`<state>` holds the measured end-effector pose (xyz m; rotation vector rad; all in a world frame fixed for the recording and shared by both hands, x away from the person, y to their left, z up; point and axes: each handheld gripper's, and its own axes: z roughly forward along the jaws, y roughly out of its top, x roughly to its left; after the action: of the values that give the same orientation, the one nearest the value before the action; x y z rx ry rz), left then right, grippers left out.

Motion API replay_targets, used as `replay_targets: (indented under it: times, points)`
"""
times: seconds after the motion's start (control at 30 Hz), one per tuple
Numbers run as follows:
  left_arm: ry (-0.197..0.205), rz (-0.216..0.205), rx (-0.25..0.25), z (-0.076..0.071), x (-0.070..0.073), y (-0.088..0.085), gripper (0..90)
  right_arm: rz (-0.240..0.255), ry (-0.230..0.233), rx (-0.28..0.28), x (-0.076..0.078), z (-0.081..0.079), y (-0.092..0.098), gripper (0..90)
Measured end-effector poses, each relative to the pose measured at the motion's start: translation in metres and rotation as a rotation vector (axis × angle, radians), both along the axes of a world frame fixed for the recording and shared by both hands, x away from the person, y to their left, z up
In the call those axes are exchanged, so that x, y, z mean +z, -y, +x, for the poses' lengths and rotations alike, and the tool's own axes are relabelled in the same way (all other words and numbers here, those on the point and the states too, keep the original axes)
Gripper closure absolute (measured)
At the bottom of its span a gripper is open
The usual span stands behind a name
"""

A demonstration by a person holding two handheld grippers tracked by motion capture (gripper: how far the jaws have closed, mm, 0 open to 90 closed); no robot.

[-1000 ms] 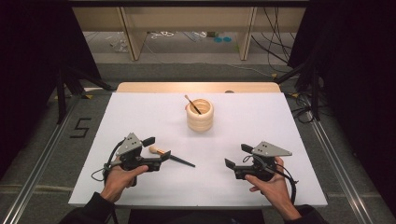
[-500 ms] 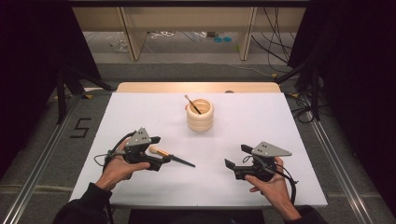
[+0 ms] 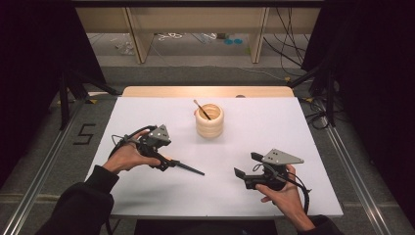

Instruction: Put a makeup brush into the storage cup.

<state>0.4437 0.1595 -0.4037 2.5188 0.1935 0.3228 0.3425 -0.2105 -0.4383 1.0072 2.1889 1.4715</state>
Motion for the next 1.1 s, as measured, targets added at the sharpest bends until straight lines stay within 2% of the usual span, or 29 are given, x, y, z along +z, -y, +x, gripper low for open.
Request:
replay_targets:
  times: [0.07,0.1,0.13,0.17,0.2,0.27,0.3,0.33,0.37,0.4,0.47,0.5,0.53,0.57,0.6,0.63,0.67,0.7,0.73,0.77,0.8,0.83,0.9,0.93,0.97,1.0,1.03,1.07,1.1]
  points:
    - [-0.027,-0.002,0.019,0.001,-0.002,0.002,17.4,-0.026,0.007,-0.004,0.001,0.000,0.001,16.3]
    - [-0.086,-0.007,0.089,-0.003,-0.005,0.004,17.5,-0.027,0.007,-0.004,0.001,0.000,0.001,16.3]
    - [-0.185,-0.054,0.241,-0.015,-0.009,0.007,17.7,-0.028,0.008,-0.003,0.001,0.000,0.001,16.2]
    - [-0.187,-0.050,0.242,-0.015,-0.010,0.008,17.9,-0.028,0.008,-0.002,0.001,0.000,0.001,16.3]
    - [-0.221,-0.057,0.283,-0.017,-0.011,0.011,17.9,-0.028,0.007,-0.002,0.001,0.000,0.001,16.3]
    - [-0.252,-0.060,0.310,-0.018,-0.012,0.015,19.0,-0.029,0.006,0.000,0.001,0.000,0.001,16.3]
    - [-0.245,-0.045,0.288,-0.015,-0.012,0.016,19.7,-0.031,0.006,0.002,0.001,0.000,0.001,16.3]
    - [-0.226,0.004,0.248,-0.011,-0.011,0.015,20.2,-0.031,0.006,0.004,0.001,0.000,0.001,16.4]
    - [-0.160,0.075,0.121,0.000,-0.009,0.014,20.0,-0.020,0.013,0.004,0.000,0.001,0.001,16.4]
    - [-0.154,0.099,0.095,0.002,-0.008,0.015,20.2,-0.015,0.015,0.004,-0.001,0.001,0.000,16.4]
    - [-0.153,0.111,0.085,0.006,-0.010,0.016,20.9,-0.014,0.014,0.007,-0.001,0.001,0.000,16.4]
    - [-0.181,0.090,0.134,0.003,-0.011,0.017,21.3,-0.006,-0.010,0.013,-0.001,0.000,-0.001,16.4]
    - [-0.177,0.095,0.118,0.005,-0.012,0.018,21.7,-0.007,-0.010,0.014,-0.001,0.000,-0.001,16.5]
    - [-0.171,0.123,0.080,0.008,-0.011,0.018,22.2,-0.009,-0.013,0.014,0.000,0.000,-0.001,16.5]
    - [-0.163,0.135,0.054,0.011,-0.012,0.019,23.1,-0.015,0.001,0.010,-0.001,0.000,-0.001,16.5]
    - [-0.173,0.137,0.065,0.010,-0.013,0.020,23.7,-0.039,-0.006,0.001,0.000,0.000,0.000,16.5]
    - [-0.200,0.136,0.106,0.007,-0.016,0.021,24.1,-0.038,-0.006,0.002,0.000,0.000,0.000,16.6]
    - [-0.161,0.174,0.026,0.014,-0.016,0.022,24.6,-0.038,-0.006,0.002,0.000,0.000,0.000,16.6]
    - [-0.154,0.189,0.011,0.016,-0.018,0.022,24.7,-0.038,-0.006,0.003,0.000,0.000,0.000,16.6]
    - [-0.167,0.205,0.015,0.016,-0.019,0.023,24.7,-0.038,-0.005,0.004,0.000,0.000,0.000,16.6]
    - [-0.159,0.222,-0.007,0.018,-0.019,0.024,24.9,-0.026,0.003,0.007,-0.001,0.001,-0.001,16.6]
    - [-0.171,0.223,0.005,0.017,-0.020,0.024,25.4,-0.017,0.008,0.012,-0.002,0.001,-0.002,16.6]
    - [-0.165,0.242,-0.033,0.020,-0.021,0.028,26.8,-0.019,0.009,0.015,-0.002,0.001,-0.002,16.6]
    - [-0.175,0.242,-0.017,0.018,-0.022,0.029,27.8,-0.019,0.008,0.016,-0.002,0.001,-0.002,16.6]
    - [-0.165,0.257,-0.044,0.020,-0.022,0.031,28.4,-0.009,-0.014,0.023,-0.002,0.001,-0.003,16.6]
    - [-0.172,0.266,-0.036,0.018,-0.022,0.032,29.3,-0.009,-0.015,0.024,-0.002,0.001,-0.003,16.6]
    - [-0.162,0.282,-0.057,0.019,-0.022,0.035,30.3,-0.018,0.003,0.021,-0.002,0.001,-0.002,16.6]
    - [-0.178,0.282,-0.041,0.018,-0.023,0.036,31.5,-0.019,0.002,0.021,-0.002,0.002,-0.002,16.6]
    - [-0.177,0.288,-0.058,0.019,-0.024,0.038,32.8,-0.019,0.002,0.021,-0.002,0.002,-0.002,16.6]
